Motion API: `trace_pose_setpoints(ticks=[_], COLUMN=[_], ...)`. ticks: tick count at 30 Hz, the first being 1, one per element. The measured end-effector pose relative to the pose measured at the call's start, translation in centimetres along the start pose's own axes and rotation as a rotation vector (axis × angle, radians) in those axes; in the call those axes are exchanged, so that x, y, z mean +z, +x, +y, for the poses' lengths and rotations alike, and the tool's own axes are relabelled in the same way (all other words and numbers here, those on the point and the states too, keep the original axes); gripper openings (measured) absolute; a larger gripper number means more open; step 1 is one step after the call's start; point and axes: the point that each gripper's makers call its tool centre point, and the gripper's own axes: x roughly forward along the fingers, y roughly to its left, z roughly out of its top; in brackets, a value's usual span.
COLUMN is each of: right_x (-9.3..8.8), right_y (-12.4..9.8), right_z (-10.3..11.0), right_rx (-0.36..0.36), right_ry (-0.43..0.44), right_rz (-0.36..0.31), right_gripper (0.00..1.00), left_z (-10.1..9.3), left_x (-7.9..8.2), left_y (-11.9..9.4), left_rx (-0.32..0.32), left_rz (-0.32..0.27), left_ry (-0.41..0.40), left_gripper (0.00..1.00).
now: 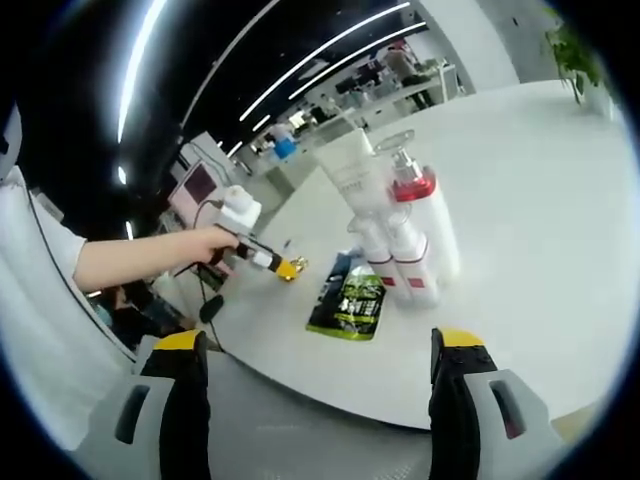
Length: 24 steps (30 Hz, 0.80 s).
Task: Arrange the skincare products in the storage area until every visible bottle or jar stands upright without overlapping.
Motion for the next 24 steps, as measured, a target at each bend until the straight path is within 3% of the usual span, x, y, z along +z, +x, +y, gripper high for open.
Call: trace_pose_setpoints(ticks=[3,11,21,24], right_x=[0.0,0.1,0.0,0.0], right_y=[0.0,0.0,0.0,0.0], right_z=[0.1,0.0,0.1,0.2], right_rx=[-0.001,-0.002,0.0,0.001], right_ry=[-0.001,0.0,-0.004,-0.004], right_rz=[0.0,-0.005,-0.003,-0.002], right_gripper=[0.92,0.92,0.92,0.92], left_z=[0.1,-0.3,-1.1,-2.4], left_x=[0.1,0.7,2.8,3.8], left_y=[0.1,-0.9,-3.5,-4.6], left_rx=[0.002,-0.009,-0.051,-0.092], left_rz=[-0.009,-0.038,-0.039,-0.067], left_ry=[0.011,0.137,0.447,0.535], left_gripper=[0.43,0.43,0.43,0.43])
